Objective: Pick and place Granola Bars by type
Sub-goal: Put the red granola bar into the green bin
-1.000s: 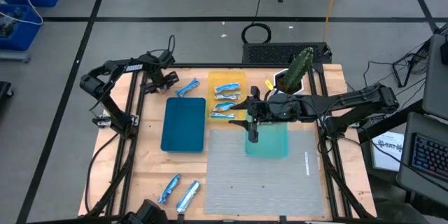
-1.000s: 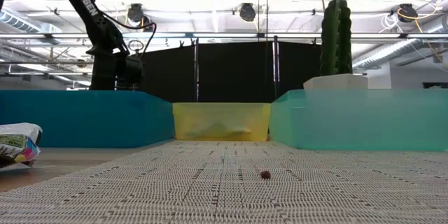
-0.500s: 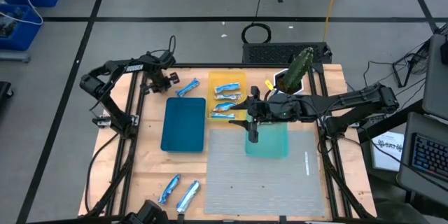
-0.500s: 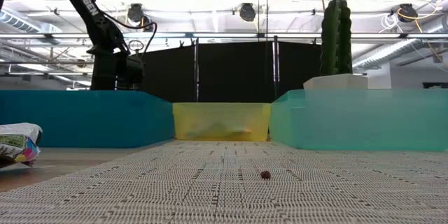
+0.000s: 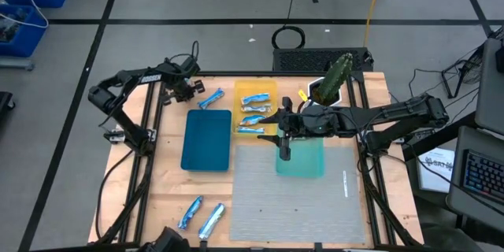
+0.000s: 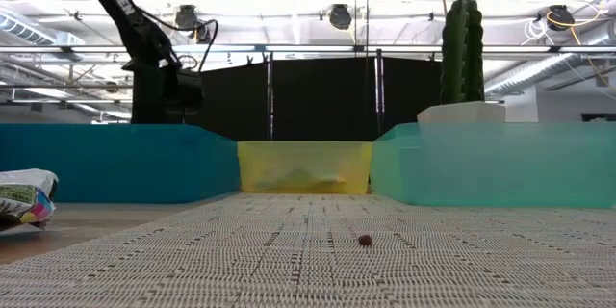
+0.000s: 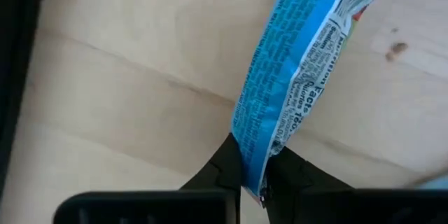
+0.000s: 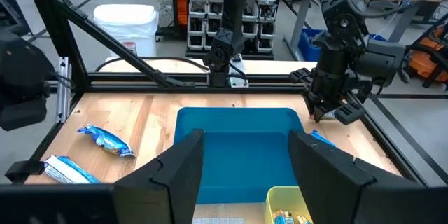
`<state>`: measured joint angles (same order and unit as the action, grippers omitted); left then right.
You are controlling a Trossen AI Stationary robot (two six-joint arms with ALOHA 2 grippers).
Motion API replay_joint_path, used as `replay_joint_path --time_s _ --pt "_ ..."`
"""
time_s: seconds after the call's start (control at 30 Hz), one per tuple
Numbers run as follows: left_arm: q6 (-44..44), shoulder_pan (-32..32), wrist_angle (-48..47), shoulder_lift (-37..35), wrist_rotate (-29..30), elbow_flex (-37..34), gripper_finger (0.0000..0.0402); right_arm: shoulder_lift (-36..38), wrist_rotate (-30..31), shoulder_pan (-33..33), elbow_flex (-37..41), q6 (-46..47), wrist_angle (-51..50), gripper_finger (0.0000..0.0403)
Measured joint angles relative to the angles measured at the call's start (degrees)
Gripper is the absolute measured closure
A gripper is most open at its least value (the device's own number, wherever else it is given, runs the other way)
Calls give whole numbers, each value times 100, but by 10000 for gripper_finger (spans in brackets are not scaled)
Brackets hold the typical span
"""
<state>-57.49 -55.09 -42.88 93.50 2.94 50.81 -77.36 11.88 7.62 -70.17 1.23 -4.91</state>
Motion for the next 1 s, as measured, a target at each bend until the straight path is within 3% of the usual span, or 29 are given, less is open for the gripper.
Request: replay_joint_path --time_s 0.33,0.57,0.83,1.0 --pt "167 264 35 -1229 140 -2 375 0 149 0 0 3 49 204" --pt "1089 777 743 -2473 78 -2 377 0 155 0 0 108 128 191" --pt "1824 1530 1927 -3650 -3 2 378 0 -162 0 -2 267 1599 160" --pt "2757 2009 2771 -4093 -4 2 379 2 -166 0 -2 389 2278 140"
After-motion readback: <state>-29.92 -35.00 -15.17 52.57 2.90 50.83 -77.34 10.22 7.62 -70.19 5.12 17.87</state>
